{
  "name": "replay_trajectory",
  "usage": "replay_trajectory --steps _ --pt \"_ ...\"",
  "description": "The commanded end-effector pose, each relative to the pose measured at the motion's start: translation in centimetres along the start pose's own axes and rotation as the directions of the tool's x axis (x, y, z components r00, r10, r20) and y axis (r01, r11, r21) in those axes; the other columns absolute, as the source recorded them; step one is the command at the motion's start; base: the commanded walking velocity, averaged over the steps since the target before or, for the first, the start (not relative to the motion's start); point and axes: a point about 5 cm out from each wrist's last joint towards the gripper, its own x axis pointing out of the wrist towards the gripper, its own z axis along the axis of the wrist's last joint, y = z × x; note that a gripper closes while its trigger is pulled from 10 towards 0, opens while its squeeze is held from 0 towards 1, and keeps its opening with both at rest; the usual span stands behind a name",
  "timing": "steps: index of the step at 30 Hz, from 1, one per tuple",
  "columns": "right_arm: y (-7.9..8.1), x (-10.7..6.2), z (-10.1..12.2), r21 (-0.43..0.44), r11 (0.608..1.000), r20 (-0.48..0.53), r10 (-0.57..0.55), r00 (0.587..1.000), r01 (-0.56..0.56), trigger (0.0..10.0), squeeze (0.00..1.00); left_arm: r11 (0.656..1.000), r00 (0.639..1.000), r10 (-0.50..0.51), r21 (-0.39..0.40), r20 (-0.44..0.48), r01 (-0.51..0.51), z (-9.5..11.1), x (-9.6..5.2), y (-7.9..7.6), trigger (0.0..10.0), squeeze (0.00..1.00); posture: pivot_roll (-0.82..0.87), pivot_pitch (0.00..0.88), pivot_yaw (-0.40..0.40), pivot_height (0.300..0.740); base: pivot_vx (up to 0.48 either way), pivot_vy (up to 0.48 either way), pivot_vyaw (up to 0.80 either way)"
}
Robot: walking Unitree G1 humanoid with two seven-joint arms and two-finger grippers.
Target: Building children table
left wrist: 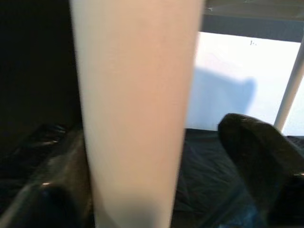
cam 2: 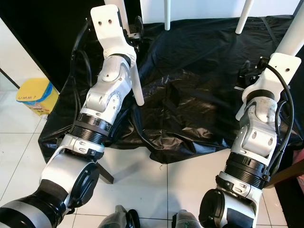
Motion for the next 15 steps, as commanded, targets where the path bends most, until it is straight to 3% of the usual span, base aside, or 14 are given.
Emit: replay_trajectory --steps 1,2,3,4,8,9,10,15 --pt "2.3 -0.3 0.3 0.013 0.993 0.034 0.117 0.993 -0.118 10.0 1.0 0.926 0.927 -0.375 0.054 0.023 0.373 0.7 -0.9 -3.3 10.0 1.0 -0.16 0.079 0.039 0.74 0.0 0.0 0.0" --pt "2.3 -0.3 0.3 0.013 0.993 0.034 0.117 0.993 -0.118 10.0 1.0 0.926 0.927 -0.375 0.054 0.023 0.373 0.7 -0.9 -3.3 10.0 1.0 -0.16 0.079 0.039 0.74 0.0 0.0 0.0" --pt "2.3 -0.5 0.2 -0.003 0.992 0.05 0.122 0.991 -0.122 10.0 1.0 0.923 0.925 -0.379 0.075 0.007 0.378 0.4 -1.2 -3.0 10.0 0.32 -0.15 0.078 0.036 0.74 0.0 0.0 0.0" --pt "2.3 -0.6 0.2 -0.021 0.992 0.064 0.122 0.99 -0.121 10.0 1.0 0.921 0.925 -0.381 0.087 -0.008 0.38 0.2 -1.5 -2.8 10.0 0.0 -0.15 0.078 0.035 0.74 0.0 0.0 0.0" --pt "2.2 -0.8 0.1 -0.042 0.992 0.078 0.121 0.99 -0.118 10.0 1.0 0.918 0.923 -0.384 0.098 -0.026 0.384 -0.2 -1.9 -2.5 10.0 0.0 -0.15 0.078 0.032 0.74 0.0 0.0 0.0" --pt "2.2 -1.1 0.0 -0.072 0.99 0.093 0.124 0.988 -0.118 10.0 0.0 0.915 0.922 -0.384 0.111 -0.053 0.388 -0.7 -2.4 -2.0 10.0 0.0 -0.14 0.072 0.025 0.74 0.0 0.0 0.0" --pt "2.1 -1.5 -0.1 -0.112 0.987 0.104 0.128 0.986 -0.116 10.0 0.0 0.913 0.921 -0.382 0.121 -0.08 0.389 -1.3 -2.9 -1.4 10.0 0.0 -0.13 0.072 0.023 0.74 0.0 0.0 0.0" --pt "2.1 -1.7 -0.3 -0.13 0.985 0.111 0.13 0.985 -0.115 10.0 0.0 0.912 0.92 -0.378 0.129 -0.101 0.388 -1.6 -3.4 -1.0 10.0 0.0 -0.13 0.072 0.023 0.74 0.0 0.0 0.0"
